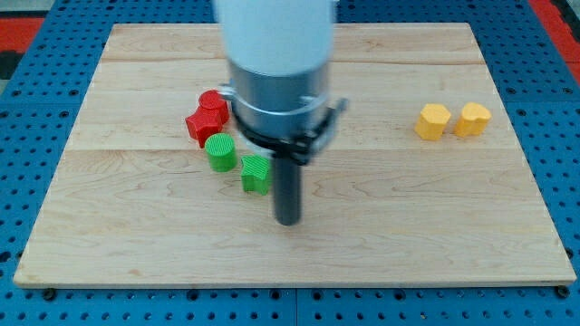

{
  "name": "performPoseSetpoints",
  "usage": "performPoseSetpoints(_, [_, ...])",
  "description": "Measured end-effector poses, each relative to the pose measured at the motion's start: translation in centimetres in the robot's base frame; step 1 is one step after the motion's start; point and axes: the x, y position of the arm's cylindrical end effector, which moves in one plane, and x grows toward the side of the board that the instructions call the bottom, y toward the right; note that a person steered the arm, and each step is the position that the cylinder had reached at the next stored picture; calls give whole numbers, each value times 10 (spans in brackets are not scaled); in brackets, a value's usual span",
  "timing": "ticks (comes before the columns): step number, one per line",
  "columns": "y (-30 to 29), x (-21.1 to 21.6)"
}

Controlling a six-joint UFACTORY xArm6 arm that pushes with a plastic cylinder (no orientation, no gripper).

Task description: Move the yellow heart to the right side of the green star

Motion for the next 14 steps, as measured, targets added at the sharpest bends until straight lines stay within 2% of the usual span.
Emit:
performPoseSetpoints(1, [78,0])
performPoseSetpoints(2, [156,-19])
performPoseSetpoints(3, [232,-58])
performPoseSetpoints(4, [281,-101])
performPoseSetpoints(5, [294,-139])
performPoseSetpoints(6, [268,-161])
performPoseSetpoints(8, [124,-121])
performPoseSetpoints(9, [110,-118])
performPoseSetpoints(11, [171,-118])
performPoseSetpoints(12, [153,-93])
performPoseSetpoints(13, [85,-62])
performPoseSetpoints(14, [69,-59])
